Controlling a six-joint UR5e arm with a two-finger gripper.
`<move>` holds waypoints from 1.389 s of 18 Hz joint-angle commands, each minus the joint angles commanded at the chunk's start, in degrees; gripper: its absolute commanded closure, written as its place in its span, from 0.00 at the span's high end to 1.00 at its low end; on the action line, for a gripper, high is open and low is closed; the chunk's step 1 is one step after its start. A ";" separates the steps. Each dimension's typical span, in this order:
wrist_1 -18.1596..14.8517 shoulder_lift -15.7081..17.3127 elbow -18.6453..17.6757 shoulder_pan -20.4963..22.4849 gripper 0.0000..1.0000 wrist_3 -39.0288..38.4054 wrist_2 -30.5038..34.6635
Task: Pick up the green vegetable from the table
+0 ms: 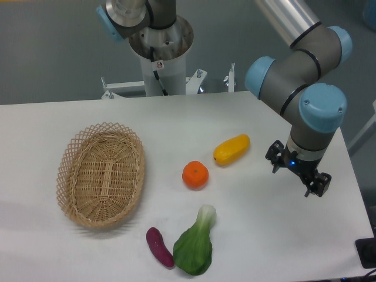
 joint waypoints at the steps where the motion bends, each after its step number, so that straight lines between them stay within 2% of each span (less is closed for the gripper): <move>1: 0.00 0.00 -0.09 0.00 1.00 0.00 0.00; 16: 0.18 0.61 -2.02 -1.05 1.00 -0.44 -0.09; 22: 0.61 1.41 -4.57 -3.95 1.00 -6.85 -0.35; 25: 2.19 1.23 -6.58 -4.92 1.00 -10.27 -0.18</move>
